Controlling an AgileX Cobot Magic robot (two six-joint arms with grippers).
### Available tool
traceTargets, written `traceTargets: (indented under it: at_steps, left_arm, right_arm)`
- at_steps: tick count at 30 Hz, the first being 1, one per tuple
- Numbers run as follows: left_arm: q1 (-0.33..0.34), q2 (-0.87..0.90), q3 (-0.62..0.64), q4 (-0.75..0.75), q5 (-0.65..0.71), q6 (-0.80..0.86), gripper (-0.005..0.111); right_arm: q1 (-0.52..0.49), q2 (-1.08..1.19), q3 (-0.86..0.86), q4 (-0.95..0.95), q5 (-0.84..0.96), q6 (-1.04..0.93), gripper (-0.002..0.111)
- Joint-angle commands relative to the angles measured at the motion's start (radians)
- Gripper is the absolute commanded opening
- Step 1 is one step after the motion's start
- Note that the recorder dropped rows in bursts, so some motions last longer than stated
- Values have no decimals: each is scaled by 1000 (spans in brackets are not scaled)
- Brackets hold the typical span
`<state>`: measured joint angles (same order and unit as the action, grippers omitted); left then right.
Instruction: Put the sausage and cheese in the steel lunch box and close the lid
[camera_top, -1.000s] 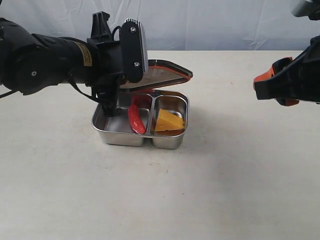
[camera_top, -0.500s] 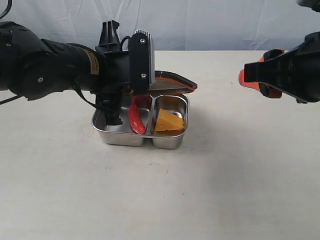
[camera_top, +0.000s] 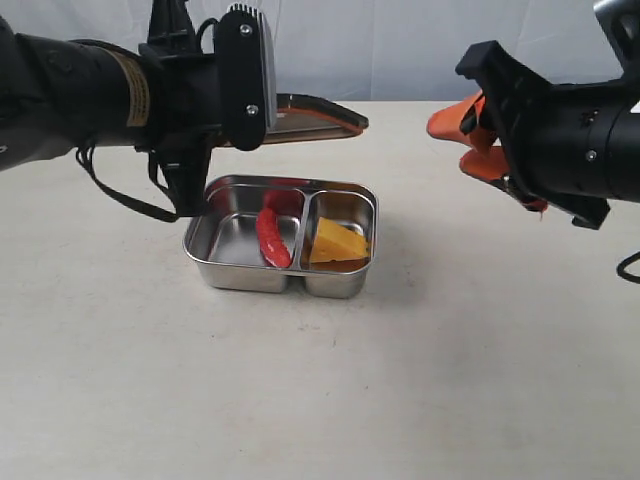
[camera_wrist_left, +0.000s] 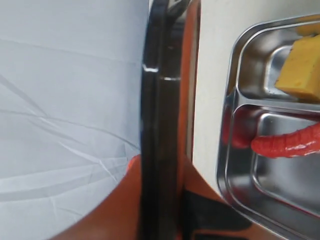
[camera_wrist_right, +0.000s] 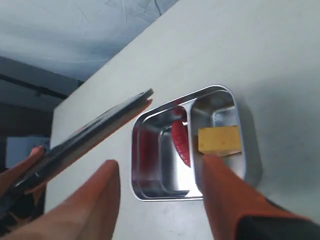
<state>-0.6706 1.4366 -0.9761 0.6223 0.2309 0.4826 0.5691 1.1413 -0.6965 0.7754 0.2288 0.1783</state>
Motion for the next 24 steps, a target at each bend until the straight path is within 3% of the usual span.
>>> traceTargets:
  at_steps: [1,9,14,24]
  left_arm:
    - [-8,-17,-1,177,31,-208,0]
    - [-57,-41,-1,215,19,-243,0]
    - [-86,-56,-1,258,28,-253,0]
    - [-89,-63,-1,421,28,-472,0]
  right_arm:
    - [1,34,3,200,-30,-3,49]
    - [1,62,3,402,-12,-10,49]
    - [1,62,3,551,9,-110,49]
    - [1,62,3,802,40,-257,49]
